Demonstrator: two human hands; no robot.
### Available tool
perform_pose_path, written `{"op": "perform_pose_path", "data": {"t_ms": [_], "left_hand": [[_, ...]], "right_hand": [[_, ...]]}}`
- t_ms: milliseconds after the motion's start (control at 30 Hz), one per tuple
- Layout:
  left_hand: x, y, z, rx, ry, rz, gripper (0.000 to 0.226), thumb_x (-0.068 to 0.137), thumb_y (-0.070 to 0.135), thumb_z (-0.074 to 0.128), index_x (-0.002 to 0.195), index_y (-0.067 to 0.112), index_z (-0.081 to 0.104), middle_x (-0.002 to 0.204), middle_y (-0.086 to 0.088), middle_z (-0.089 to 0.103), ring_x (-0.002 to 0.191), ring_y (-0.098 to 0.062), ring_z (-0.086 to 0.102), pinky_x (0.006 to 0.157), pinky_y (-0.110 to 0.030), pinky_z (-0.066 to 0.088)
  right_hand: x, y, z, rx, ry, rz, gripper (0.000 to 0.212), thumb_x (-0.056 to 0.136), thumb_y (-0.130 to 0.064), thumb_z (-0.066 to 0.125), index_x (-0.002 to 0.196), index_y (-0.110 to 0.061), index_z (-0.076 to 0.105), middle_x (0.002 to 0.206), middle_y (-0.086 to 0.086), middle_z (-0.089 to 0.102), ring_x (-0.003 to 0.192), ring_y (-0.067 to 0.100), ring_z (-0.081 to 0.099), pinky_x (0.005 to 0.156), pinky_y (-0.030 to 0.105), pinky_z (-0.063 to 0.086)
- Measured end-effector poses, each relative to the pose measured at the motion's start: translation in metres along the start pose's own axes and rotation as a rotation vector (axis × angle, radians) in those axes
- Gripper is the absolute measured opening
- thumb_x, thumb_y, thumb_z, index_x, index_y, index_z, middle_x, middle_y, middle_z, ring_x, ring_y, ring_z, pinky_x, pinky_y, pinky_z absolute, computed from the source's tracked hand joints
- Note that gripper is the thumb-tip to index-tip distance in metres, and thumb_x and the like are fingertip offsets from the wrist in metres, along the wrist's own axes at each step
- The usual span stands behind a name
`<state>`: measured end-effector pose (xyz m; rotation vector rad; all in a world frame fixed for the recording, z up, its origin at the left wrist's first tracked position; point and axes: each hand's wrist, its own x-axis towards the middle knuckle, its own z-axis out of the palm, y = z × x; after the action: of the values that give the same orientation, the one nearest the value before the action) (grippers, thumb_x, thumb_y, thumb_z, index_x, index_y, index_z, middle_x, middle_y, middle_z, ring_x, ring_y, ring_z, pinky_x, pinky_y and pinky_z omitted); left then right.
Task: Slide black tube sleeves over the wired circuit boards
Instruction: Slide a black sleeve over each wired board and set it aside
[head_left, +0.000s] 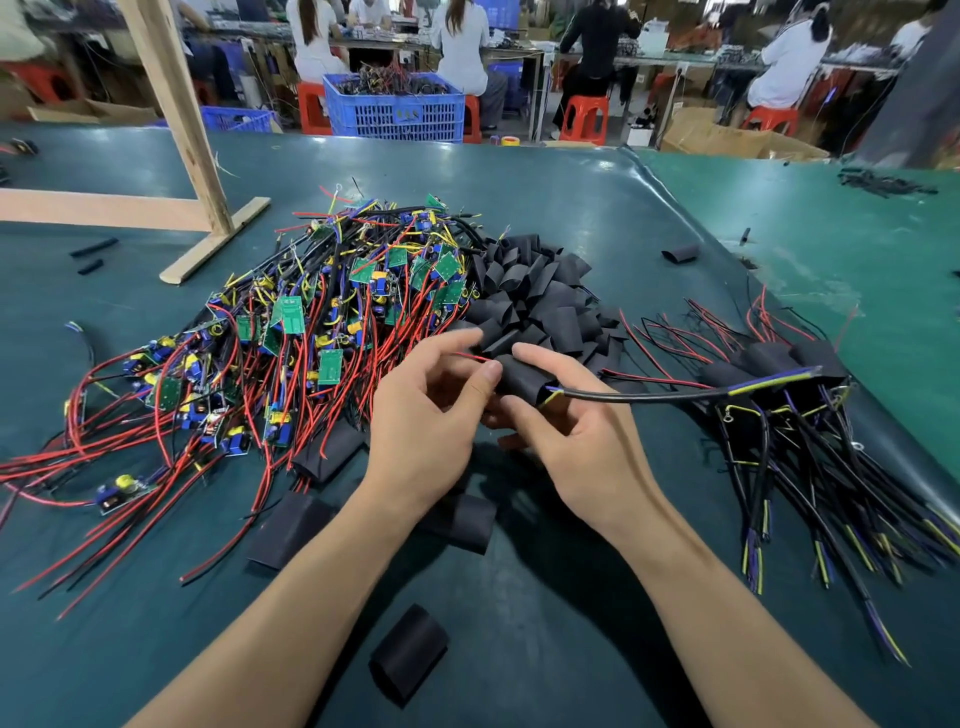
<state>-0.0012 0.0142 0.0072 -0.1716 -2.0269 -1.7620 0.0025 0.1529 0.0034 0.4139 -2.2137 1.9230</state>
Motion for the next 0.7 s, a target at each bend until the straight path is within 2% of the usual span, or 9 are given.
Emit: {"op": "perform_pose_path", "data": {"t_ms": [67, 133, 233, 300, 400, 500, 567, 633, 700], "left_hand": [[0.0, 0.001, -0.001, 0.02, 0.003, 0.023, 0.028, 0.088, 0.008, 0.071, 0.115, 0.014, 0.062, 0.079, 0.005, 0.072, 0.074, -0.005, 0.068, 0.075, -0.017, 0.051], [0.001, 0.002, -0.002, -0.021, 0.01, 0.014, 0.024, 0.088, 0.008, 0.071, 0.109, 0.015, 0.064, 0.08, 0.006, 0.071, 0.074, -0.006, 0.067, 0.073, -0.019, 0.051], [0.004, 0.002, -0.005, -0.032, 0.056, 0.031, 0.018, 0.088, 0.008, 0.071, 0.103, 0.017, 0.068, 0.08, 0.005, 0.069, 0.076, -0.008, 0.065, 0.074, -0.022, 0.051], [0.006, 0.002, -0.009, -0.038, 0.094, 0.024, 0.017, 0.089, 0.007, 0.069, 0.102, 0.019, 0.068, 0.084, -0.001, 0.071, 0.079, -0.014, 0.066, 0.078, -0.025, 0.053], [0.009, -0.001, -0.014, -0.023, 0.129, -0.026, 0.014, 0.092, 0.008, 0.065, 0.103, 0.017, 0.067, 0.082, 0.003, 0.072, 0.081, -0.023, 0.068, 0.077, -0.032, 0.054], [0.012, -0.002, -0.02, -0.041, 0.158, -0.083, 0.012, 0.094, 0.009, 0.062, 0.102, 0.016, 0.068, 0.078, 0.005, 0.073, 0.077, -0.019, 0.066, 0.077, -0.034, 0.055], [0.014, -0.003, -0.023, -0.028, 0.176, -0.096, 0.011, 0.095, 0.01, 0.061, 0.101, 0.016, 0.069, 0.079, 0.004, 0.074, 0.076, -0.014, 0.066, 0.077, -0.031, 0.055], [0.015, -0.003, -0.025, -0.009, 0.192, -0.095, 0.011, 0.095, 0.011, 0.061, 0.099, 0.017, 0.07, 0.078, 0.004, 0.073, 0.077, -0.016, 0.067, 0.077, -0.03, 0.055], [0.015, -0.004, -0.027, 0.035, 0.192, -0.077, 0.013, 0.096, 0.011, 0.06, 0.096, 0.02, 0.07, 0.077, 0.006, 0.073, 0.076, -0.016, 0.067, 0.073, -0.025, 0.055]], "right_hand": [[0.001, -0.002, -0.003, -0.017, 0.001, 0.007, 0.041, 0.088, -0.007, 0.071, 0.126, -0.018, 0.062, 0.105, 0.002, 0.072, 0.094, 0.023, 0.072, 0.088, 0.048, 0.056], [0.002, -0.004, -0.004, 0.039, -0.009, 0.054, 0.043, 0.088, -0.007, 0.071, 0.127, -0.021, 0.061, 0.108, 0.01, 0.073, 0.097, 0.024, 0.072, 0.088, 0.044, 0.057], [0.002, -0.007, -0.006, 0.087, -0.012, 0.123, 0.041, 0.089, -0.009, 0.07, 0.127, -0.02, 0.061, 0.095, 0.013, 0.075, 0.084, 0.017, 0.074, 0.071, 0.024, 0.057], [0.004, -0.009, -0.007, 0.211, 0.042, 0.154, 0.033, 0.09, -0.003, 0.067, 0.119, -0.017, 0.064, 0.084, 0.011, 0.075, 0.071, 0.017, 0.072, 0.062, 0.022, 0.056], [0.014, -0.015, -0.021, 0.396, 0.356, 0.125, 0.026, 0.087, 0.006, 0.066, 0.102, -0.016, 0.063, 0.076, 0.01, 0.074, 0.062, 0.019, 0.068, 0.058, 0.024, 0.055], [0.024, -0.018, -0.053, 0.624, 0.694, 0.15, 0.015, 0.088, 0.007, 0.063, 0.082, -0.006, 0.061, 0.067, 0.006, 0.073, 0.057, 0.015, 0.067, 0.057, 0.02, 0.055], [0.024, -0.016, -0.072, 0.818, 0.851, 0.22, 0.011, 0.089, 0.007, 0.062, 0.08, 0.001, 0.06, 0.067, 0.007, 0.072, 0.06, 0.016, 0.07, 0.061, 0.02, 0.056], [0.022, -0.015, -0.083, 0.998, 0.973, 0.241, 0.01, 0.09, 0.007, 0.062, 0.082, 0.004, 0.058, 0.073, 0.011, 0.071, 0.062, 0.018, 0.072, 0.063, 0.021, 0.057], [0.021, -0.014, -0.087, 1.108, 1.025, 0.251, 0.01, 0.095, 0.001, 0.058, 0.085, 0.002, 0.056, 0.081, 0.012, 0.068, 0.065, 0.019, 0.073, 0.063, 0.021, 0.057]]}}
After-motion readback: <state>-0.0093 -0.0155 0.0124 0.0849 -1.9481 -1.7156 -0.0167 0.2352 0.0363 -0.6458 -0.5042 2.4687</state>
